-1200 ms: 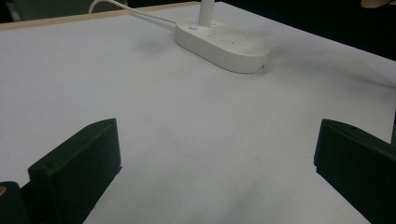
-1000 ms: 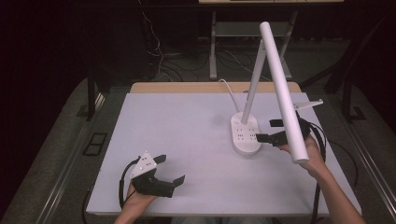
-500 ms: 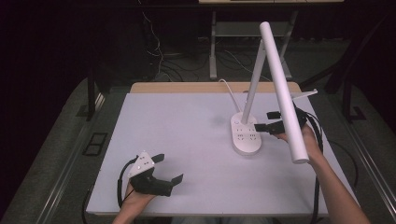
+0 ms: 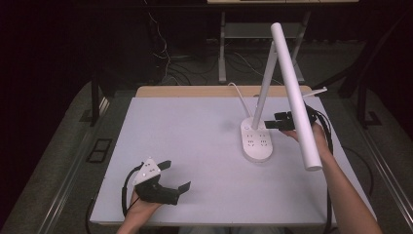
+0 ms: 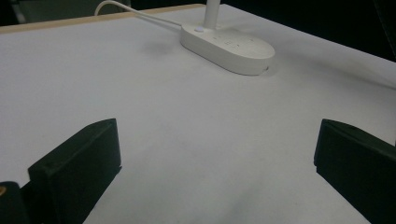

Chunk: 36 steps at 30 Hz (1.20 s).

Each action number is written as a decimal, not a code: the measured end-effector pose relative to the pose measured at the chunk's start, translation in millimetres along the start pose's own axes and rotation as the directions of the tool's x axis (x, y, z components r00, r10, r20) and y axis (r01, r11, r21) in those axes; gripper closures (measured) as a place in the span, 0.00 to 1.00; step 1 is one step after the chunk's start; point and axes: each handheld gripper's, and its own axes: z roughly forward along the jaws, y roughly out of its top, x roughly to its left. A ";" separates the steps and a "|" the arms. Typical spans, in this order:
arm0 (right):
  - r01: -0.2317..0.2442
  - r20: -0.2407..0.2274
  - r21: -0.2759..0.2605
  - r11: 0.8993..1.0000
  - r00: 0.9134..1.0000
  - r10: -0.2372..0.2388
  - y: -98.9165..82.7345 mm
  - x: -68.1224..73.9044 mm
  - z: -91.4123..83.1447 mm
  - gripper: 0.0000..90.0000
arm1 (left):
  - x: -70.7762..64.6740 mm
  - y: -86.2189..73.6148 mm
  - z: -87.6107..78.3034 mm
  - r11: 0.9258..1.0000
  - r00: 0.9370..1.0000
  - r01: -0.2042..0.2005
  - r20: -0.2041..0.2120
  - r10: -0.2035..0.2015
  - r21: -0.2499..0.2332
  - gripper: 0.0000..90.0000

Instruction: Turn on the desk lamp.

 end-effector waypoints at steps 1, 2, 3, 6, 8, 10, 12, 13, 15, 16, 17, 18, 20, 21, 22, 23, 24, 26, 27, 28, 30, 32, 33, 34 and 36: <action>-0.006 0.002 0.005 1.000 1.000 0.006 -0.1 -1.5 1.5 0.36 | -0.1 0.0 0.0 1.000 1.000 0.000 -0.001 0.000 0.000 0.00; -0.010 0.004 0.007 1.000 1.000 0.010 -0.3 -3.3 3.1 0.37 | 0.0 0.0 -0.1 1.000 1.000 0.000 -0.001 0.000 0.001 0.00; -0.011 0.007 0.010 1.000 1.000 0.011 -0.6 -5.1 4.4 0.38 | 0.1 0.0 -0.2 1.000 1.000 -0.001 0.000 0.001 0.000 0.00; -0.018 0.021 0.010 1.000 1.000 0.018 -1.1 -8.8 6.9 0.45 | 0.4 0.0 -0.3 1.000 1.000 0.000 0.000 0.000 0.000 0.00; -0.021 0.031 0.007 1.000 0.999 0.021 -1.1 -11.3 8.3 0.50 | 0.5 0.0 -0.4 1.000 1.000 0.001 0.000 -0.001 0.000 0.00; -0.029 0.039 0.000 1.000 0.999 0.029 -1.2 -13.7 9.2 0.56 | 0.5 0.1 -0.4 1.000 1.000 0.000 0.000 0.000 0.000 0.00; -0.037 0.040 -0.002 0.999 0.999 0.037 -1.5 -16.2 9.9 0.61 | 0.4 0.1 -0.4 1.000 1.000 -0.001 0.001 0.001 0.000 0.00; -0.038 0.040 -0.003 0.999 0.998 0.038 -1.7 -17.3 10.6 0.63 | 0.4 0.1 -0.3 1.000 1.000 -0.001 0.001 0.001 0.001 0.00; -0.042 0.040 -0.002 0.999 0.998 0.042 -2.2 -19.2 12.1 0.67 | 0.4 0.1 -0.4 1.000 1.000 -0.001 0.001 0.001 0.001 0.00; -0.044 0.040 -0.002 0.999 0.998 0.044 -2.4 -20.2 12.8 0.69 | 0.4 0.1 -0.5 1.000 1.000 -0.001 0.001 0.001 0.000 0.00; -0.048 0.040 -0.004 0.999 0.998 0.048 -2.6 -20.9 13.6 0.72 | 0.4 0.2 -0.5 1.000 1.000 -0.002 0.000 0.002 0.000 0.00; -0.058 0.038 -0.003 0.998 0.998 0.058 -2.6 -21.3 14.2 0.74 | 0.5 0.2 -0.6 1.000 1.000 -0.002 0.000 0.002 0.001 0.00; -0.062 0.035 -0.004 0.998 0.997 0.062 -2.8 -22.7 15.9 0.79 | 0.5 0.2 -0.6 1.000 1.000 -0.001 0.000 0.001 0.000 0.00; -0.065 0.037 -0.004 0.998 0.997 0.065 -2.8 -23.2 16.8 0.82 | 0.4 0.2 -0.6 1.000 1.000 -0.002 0.000 0.002 0.000 0.00; -0.066 0.033 -0.002 0.998 0.997 0.066 -2.9 -23.9 17.9 0.85 | 0.4 0.2 -0.6 1.000 1.000 -0.002 0.000 0.002 0.001 0.00; -0.069 0.035 0.000 0.998 0.997 0.069 -2.9 -24.3 19.1 0.89 | 0.5 0.2 -0.6 1.000 1.000 -0.002 -0.001 0.002 0.001 0.00; -0.067 0.034 0.002 0.998 0.997 0.067 -3.0 -25.2 20.5 0.92 | 0.5 0.2 -0.6 1.000 1.000 -0.002 0.000 0.002 0.000 0.00; -0.072 0.027 0.007 0.997 0.997 0.072 -3.3 -26.6 23.5 0.99 | 0.6 0.2 -0.7 1.000 1.000 -0.003 -0.001 0.003 0.000 0.00; -0.074 0.024 0.011 0.997 0.997 0.073 -3.5 -27.5 25.1 0.99 | 0.6 0.2 -0.7 1.000 1.000 -0.003 -0.001 0.003 0.000 0.00; -0.077 0.025 0.013 0.997 0.997 0.077 -3.6 -28.4 26.8 0.99 | 0.6 0.2 -0.8 1.000 1.000 -0.003 -0.001 0.003 0.000 0.00; -0.088 0.026 0.018 0.996 0.996 0.088 -3.9 -30.1 30.2 0.99 | 0.6 0.3 -0.9 1.000 1.000 -0.004 -0.001 0.004 -0.002 0.00; -0.088 0.028 0.017 0.996 0.996 0.088 -4.4 -32.0 33.4 0.99 | 0.6 0.3 -1.2 1.000 1.000 -0.004 -0.002 0.004 -0.002 0.00; -0.091 0.029 0.018 0.996 0.995 0.091 -4.6 -32.8 34.8 0.99 | 0.7 0.3 -1.3 1.000 1.000 -0.004 -0.002 0.004 -0.001 0.00; -0.096 0.028 0.018 0.995 0.995 0.095 -5.2 -33.5 36.2 0.99 | 1.0 0.3 -1.2 1.000 1.000 -0.006 -0.001 0.006 -0.001 0.00; -0.099 0.029 0.020 0.995 0.995 0.098 -6.1 -35.3 39.1 0.99 | 1.2 0.3 -1.2 1.000 1.000 -0.004 -0.002 0.004 -0.003 0.00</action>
